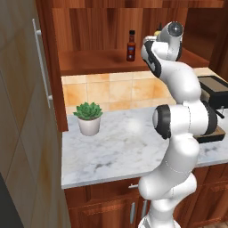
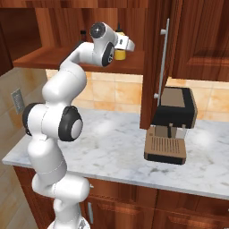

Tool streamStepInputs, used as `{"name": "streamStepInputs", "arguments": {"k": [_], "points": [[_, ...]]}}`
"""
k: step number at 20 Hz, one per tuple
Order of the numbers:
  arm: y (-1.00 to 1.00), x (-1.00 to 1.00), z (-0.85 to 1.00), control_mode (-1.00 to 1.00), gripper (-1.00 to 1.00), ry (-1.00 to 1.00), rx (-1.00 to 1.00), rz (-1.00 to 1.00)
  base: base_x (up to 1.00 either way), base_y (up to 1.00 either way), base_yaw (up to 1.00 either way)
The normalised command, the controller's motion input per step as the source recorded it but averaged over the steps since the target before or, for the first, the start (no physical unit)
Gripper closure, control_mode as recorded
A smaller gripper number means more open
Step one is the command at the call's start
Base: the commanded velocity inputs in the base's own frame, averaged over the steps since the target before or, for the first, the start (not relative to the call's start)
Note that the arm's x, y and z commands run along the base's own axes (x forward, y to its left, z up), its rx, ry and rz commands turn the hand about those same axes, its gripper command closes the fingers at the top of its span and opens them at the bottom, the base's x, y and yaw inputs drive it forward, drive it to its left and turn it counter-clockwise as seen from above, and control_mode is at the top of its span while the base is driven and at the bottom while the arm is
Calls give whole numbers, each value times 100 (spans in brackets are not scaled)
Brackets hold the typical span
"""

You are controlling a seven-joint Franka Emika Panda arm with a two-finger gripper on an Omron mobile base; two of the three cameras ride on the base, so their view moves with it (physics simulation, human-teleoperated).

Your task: Take 2 condiments from the cabinet and move them on the counter near the stove.Make sure the condiments are lined up with each other, next to each other.

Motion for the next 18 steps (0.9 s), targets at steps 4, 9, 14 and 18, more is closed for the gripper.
{"name": "streamStepInputs", "arguments": {"k": [4, 9, 14, 18], "points": [[0, 0, 0, -100, 100, 0, 0, 0, 0, 0, 0], [0, -70, 0, -100, 100, -4, 0, 0, 0, 0, 0], [0, -100, 3, -100, 100, -9, 0, 0, 0, 0, 0], [4, -100, 5, -100, 100, 0, 0, 0, 0, 0, 0]]}}
